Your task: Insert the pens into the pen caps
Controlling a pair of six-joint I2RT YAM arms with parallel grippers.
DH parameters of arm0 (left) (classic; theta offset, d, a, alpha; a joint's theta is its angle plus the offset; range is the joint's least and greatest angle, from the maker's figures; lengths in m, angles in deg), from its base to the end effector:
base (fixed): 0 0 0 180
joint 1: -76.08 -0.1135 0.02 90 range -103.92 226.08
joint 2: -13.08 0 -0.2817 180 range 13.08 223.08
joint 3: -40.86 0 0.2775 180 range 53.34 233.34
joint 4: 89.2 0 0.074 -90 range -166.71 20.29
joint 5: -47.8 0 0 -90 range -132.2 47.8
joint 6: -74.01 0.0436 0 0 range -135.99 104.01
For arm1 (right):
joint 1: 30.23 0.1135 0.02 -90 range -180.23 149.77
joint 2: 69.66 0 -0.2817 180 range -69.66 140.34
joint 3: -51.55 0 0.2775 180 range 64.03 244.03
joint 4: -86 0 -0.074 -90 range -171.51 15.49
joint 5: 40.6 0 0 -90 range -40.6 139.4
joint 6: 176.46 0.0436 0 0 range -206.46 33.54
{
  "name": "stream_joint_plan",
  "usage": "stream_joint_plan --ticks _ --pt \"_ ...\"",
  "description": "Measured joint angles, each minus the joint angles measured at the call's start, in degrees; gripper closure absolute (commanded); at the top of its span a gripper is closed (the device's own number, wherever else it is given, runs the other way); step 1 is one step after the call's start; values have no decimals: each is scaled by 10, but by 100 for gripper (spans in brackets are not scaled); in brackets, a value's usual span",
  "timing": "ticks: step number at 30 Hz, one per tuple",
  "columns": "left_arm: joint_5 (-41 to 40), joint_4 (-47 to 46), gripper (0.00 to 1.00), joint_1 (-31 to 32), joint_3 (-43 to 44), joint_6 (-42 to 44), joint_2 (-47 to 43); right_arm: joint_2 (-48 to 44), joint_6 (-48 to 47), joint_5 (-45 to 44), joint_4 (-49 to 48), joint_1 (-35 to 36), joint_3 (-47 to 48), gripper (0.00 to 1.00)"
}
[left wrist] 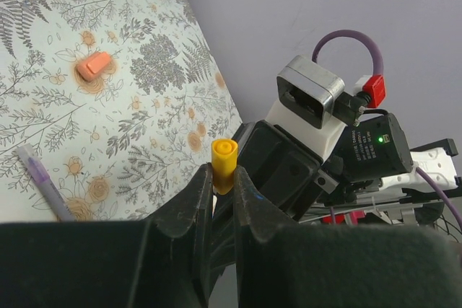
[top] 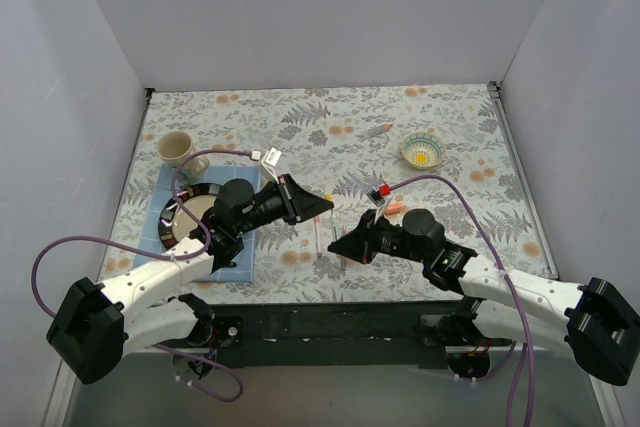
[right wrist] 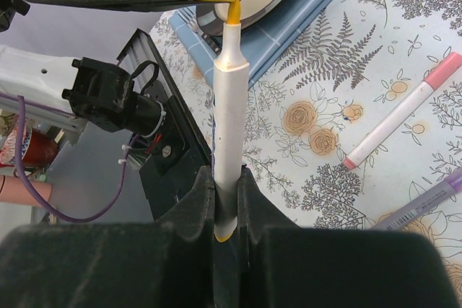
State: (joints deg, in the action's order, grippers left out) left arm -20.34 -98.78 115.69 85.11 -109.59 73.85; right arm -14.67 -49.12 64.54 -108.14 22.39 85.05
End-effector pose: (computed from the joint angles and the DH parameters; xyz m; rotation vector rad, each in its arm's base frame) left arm 0.1916 -0.1796 0.2666 -0.6446 2.0708 -1.9016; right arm 0.1316 0.1910 0.2277 -0.4700 1.8432 1.3519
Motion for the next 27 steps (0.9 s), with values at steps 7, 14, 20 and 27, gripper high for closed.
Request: stream_joint_plan --ticks 7,14,20,27 --pt "-11 9 100 2 4 11 7 6 3 2 -2 0 0 99" --pt "-22 24 100 2 10 24 11 6 4 7 -5 0 0 99" --pt "-22 28 100 2 10 28 10 6 4 6 -5 0 0 99" --pt "-24 37 100 2 10 29 2 19 4 7 -5 0 7 99"
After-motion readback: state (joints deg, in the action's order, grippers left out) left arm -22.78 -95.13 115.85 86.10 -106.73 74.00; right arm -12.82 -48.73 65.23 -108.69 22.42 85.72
